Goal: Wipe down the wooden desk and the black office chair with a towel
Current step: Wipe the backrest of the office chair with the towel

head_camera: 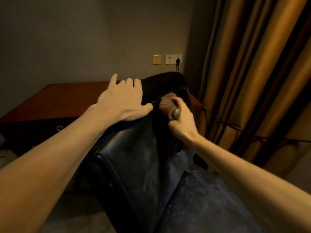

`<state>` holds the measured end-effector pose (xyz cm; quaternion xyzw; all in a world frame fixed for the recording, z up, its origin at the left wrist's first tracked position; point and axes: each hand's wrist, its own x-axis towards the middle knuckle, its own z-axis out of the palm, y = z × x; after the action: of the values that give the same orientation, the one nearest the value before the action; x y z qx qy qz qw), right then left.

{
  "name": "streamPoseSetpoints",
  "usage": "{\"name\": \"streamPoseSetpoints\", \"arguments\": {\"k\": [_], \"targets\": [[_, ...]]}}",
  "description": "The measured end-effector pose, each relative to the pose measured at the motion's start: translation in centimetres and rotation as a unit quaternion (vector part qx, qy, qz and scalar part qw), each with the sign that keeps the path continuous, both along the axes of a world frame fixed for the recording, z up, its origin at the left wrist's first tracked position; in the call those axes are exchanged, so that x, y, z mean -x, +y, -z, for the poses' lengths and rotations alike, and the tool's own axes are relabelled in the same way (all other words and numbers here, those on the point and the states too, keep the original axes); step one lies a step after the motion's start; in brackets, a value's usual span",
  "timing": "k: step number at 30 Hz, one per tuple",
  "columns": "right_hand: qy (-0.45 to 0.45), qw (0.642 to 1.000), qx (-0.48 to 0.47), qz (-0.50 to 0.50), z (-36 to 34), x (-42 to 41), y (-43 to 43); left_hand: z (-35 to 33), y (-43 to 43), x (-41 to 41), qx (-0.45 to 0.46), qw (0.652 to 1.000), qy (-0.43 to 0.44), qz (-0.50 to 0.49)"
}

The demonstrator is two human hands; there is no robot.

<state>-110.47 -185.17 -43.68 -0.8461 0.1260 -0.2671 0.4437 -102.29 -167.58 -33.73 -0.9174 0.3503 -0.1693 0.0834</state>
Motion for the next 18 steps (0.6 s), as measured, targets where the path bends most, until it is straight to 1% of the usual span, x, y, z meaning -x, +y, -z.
{"name": "streamPoseSetpoints", "arguments": {"k": [4, 7, 9, 12, 13, 15, 17, 18], "targets": [[-0.022, 0.996, 0.038, -0.071, 1.3, 4.5, 6.6, -0.4, 0.0, 0.1, 0.047, 0.997, 0.053, -0.008], [0.001, 0.991, 0.066, -0.120, 1.3, 7.2, 9.4, -0.6, 0.0, 0.5, 0.076, 0.994, 0.073, -0.016], [0.025, 0.983, 0.086, -0.161, 0.8, 8.3, 9.8, -0.6, 0.0, 0.8, 0.073, 0.995, 0.068, -0.020], [0.059, 0.970, 0.115, -0.204, -0.5, 10.2, 9.1, -0.7, 0.9, 1.9, 0.066, 0.997, 0.027, -0.004], [0.060, 0.970, 0.119, -0.201, -0.8, 10.4, 8.4, -0.8, 1.2, 1.9, 0.064, 0.998, 0.020, 0.006], [0.035, 0.978, 0.114, -0.169, -1.3, 11.1, 7.1, -0.9, 2.6, 2.2, 0.039, 0.999, -0.008, 0.020], [0.002, 0.989, 0.086, -0.117, -1.7, 11.6, 5.6, -0.8, 3.9, 2.6, 0.003, 0.999, -0.027, 0.025], [-0.007, 0.994, 0.066, -0.087, -1.9, 11.7, 4.9, -0.8, 4.6, 2.8, 0.003, 1.000, -0.022, 0.020]]}}
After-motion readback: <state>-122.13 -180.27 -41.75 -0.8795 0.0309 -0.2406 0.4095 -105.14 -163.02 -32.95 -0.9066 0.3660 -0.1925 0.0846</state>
